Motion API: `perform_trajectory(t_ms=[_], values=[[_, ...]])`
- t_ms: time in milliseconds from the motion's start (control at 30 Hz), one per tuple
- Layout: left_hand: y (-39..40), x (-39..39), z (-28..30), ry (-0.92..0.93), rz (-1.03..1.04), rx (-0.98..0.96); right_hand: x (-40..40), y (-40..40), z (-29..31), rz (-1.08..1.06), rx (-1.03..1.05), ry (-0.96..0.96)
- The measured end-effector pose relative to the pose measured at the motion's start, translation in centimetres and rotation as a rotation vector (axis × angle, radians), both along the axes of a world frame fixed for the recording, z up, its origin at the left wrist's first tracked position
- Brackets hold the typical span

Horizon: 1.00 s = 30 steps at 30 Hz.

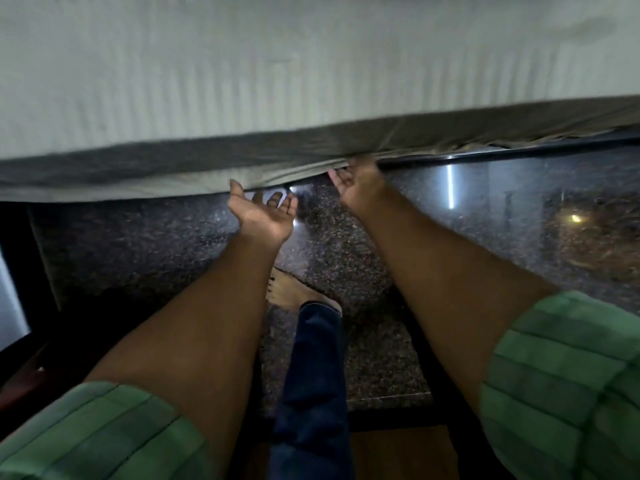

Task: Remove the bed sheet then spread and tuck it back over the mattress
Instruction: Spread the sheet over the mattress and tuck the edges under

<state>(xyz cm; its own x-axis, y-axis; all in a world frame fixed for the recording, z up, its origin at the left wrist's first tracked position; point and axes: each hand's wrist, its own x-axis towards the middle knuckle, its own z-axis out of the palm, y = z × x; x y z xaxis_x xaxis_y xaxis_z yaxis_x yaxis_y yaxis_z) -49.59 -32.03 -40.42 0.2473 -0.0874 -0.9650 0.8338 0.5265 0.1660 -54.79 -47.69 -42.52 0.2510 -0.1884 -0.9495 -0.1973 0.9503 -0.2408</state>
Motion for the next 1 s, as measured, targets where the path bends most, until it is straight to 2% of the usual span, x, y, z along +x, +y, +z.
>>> perform_trajectory(t_ms=[67, 167, 333, 467, 567, 700, 800, 900, 1000], values=[[0.2, 1.1, 0.0, -0.014, 0.027, -0.053, 0.0, 0.1, -0.8, 0.033, 0.024, -0.003], [-0.7, 2.4, 0.1, -0.001, 0.069, -0.009, 0.9, 0.0, -0.2, 0.073, -0.135, 0.036], [-2.0, 3.3, -0.1, -0.024, 0.098, 0.132, 3.2, 2.1, 2.2, -0.219, -0.064, 0.045], [-2.7, 3.0, 0.5, -0.066, 0.113, 0.117, 4.7, 2.5, 3.4, -0.458, 0.043, 0.05], [-3.8, 4.3, 0.8, -0.014, 0.157, 0.114, 6.3, 1.7, 3.8, -0.602, 0.062, 0.025], [-4.6, 5.6, 2.0, -0.049, 0.159, 0.012, 6.1, 1.4, 2.7, -0.553, 0.059, -0.022], [-2.3, 4.6, 1.3, -0.071, -0.016, -0.032, 3.7, 1.4, 2.8, -0.46, 0.123, -0.093], [1.0, 3.4, 1.2, -0.067, -0.278, 0.021, 0.3, 1.9, 4.0, -0.35, 0.123, -0.162], [2.5, 2.6, 2.2, -0.042, -0.316, 0.091, -0.9, 3.5, 5.0, -0.307, 0.091, -0.077]])
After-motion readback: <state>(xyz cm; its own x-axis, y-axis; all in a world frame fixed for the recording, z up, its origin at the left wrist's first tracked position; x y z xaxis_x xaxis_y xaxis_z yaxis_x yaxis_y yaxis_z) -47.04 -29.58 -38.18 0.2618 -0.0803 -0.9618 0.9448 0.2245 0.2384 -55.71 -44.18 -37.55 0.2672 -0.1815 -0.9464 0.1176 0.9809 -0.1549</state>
